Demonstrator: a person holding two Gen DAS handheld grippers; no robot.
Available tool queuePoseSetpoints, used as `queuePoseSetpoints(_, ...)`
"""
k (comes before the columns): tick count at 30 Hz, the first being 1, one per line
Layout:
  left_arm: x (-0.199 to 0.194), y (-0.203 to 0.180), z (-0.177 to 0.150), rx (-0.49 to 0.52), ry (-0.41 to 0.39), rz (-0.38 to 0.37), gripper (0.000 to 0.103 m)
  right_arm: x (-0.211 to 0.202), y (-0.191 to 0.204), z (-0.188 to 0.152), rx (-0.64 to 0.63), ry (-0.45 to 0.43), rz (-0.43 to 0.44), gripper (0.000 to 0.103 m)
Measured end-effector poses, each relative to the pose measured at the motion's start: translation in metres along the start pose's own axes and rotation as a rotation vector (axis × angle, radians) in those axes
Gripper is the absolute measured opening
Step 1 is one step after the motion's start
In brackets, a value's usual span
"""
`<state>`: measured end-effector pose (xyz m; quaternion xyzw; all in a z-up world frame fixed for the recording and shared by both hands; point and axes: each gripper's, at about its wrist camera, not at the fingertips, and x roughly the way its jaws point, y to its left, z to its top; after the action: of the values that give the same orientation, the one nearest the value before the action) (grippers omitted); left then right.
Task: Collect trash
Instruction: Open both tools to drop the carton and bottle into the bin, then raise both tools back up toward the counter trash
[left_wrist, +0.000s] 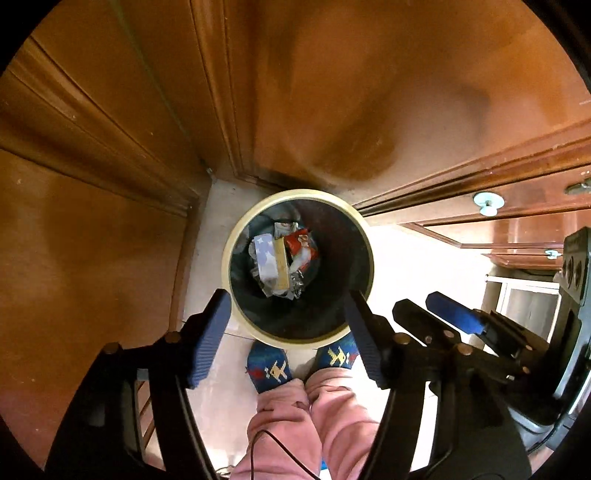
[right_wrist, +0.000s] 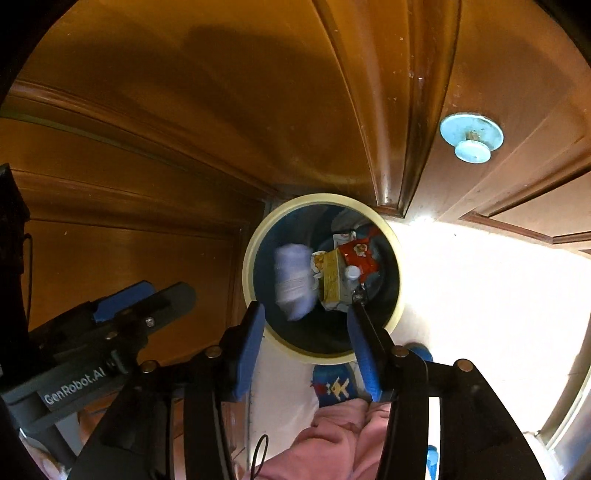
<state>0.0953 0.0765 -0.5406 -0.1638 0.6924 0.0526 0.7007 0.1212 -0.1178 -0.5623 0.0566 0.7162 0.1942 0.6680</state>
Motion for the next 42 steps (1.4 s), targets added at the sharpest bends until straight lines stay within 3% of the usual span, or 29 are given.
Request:
queuePoseSetpoints(1, -0.001, -0.001, 0.001, 0.000, 0.004, 0.027, 0.061, -0.002, 0.000, -0.001, -0.001, -0.002, -0.001, 0.047)
queuePoseSetpoints(10, -0.046, -0.010, 0.002, -0.006, -0.023, 0.031, 0.061, -0.043, 0.022, -0.007, -0.029, -0.043, -0.020, 0.047)
queuePoseSetpoints(17, -0.122, -0.029, 0.003, 0.022, -0.062, 0.010, 0.061, -0.104, 0.032, -0.013, -0.005, -0.082, -0.022, 0.047)
queuePoseSetpoints(30, -0.299, -0.088, -0.015, 0.143, -0.182, -0.052, 0.061, -0.274, 0.066, -0.041, -0.029, -0.240, -0.010, 0.047)
queuePoseSetpoints(42, -0.450, -0.130, -0.039, 0.299, -0.425, -0.098, 0.061, -0.427, 0.087, -0.067, -0.041, -0.468, -0.030, 0.047)
